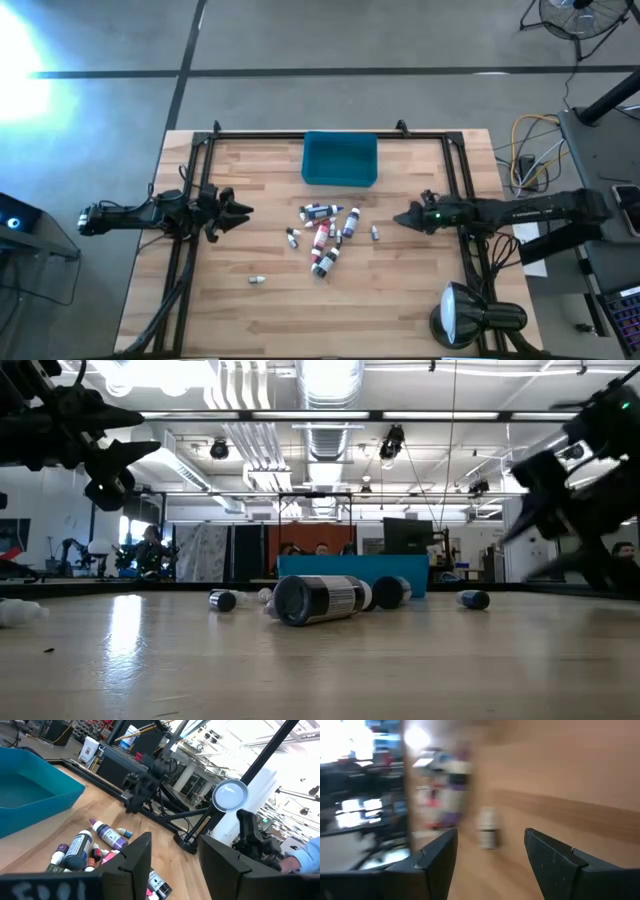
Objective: Pick & Place food coloring
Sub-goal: Put the small blue food coloring bottle into the blue bin
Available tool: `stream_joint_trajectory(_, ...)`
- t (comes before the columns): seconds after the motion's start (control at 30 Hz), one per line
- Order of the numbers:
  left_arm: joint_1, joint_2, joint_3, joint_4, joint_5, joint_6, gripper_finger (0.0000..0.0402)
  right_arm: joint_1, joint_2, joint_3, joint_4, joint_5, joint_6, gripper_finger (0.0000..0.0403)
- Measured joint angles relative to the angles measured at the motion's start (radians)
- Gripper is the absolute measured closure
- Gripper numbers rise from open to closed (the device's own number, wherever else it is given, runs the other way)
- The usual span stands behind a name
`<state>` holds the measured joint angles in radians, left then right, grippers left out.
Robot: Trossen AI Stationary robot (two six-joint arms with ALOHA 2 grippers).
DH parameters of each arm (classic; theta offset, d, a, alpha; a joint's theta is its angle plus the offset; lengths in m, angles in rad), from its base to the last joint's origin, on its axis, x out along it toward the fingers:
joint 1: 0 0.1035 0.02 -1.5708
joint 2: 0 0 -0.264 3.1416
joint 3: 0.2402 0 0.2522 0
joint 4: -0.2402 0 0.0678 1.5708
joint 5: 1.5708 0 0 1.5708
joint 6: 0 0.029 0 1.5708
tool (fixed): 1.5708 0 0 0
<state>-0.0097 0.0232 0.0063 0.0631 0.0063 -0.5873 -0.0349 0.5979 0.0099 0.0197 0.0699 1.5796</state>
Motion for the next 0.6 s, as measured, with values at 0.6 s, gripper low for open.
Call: stream_joint_trajectory(0.6, 0.0, 0.0, 0.0, 0.0, 0.0, 0.0, 0.0264, 0.015, 0.822, 0.61, -0.388, -0.053, -0.126, 0.0179)
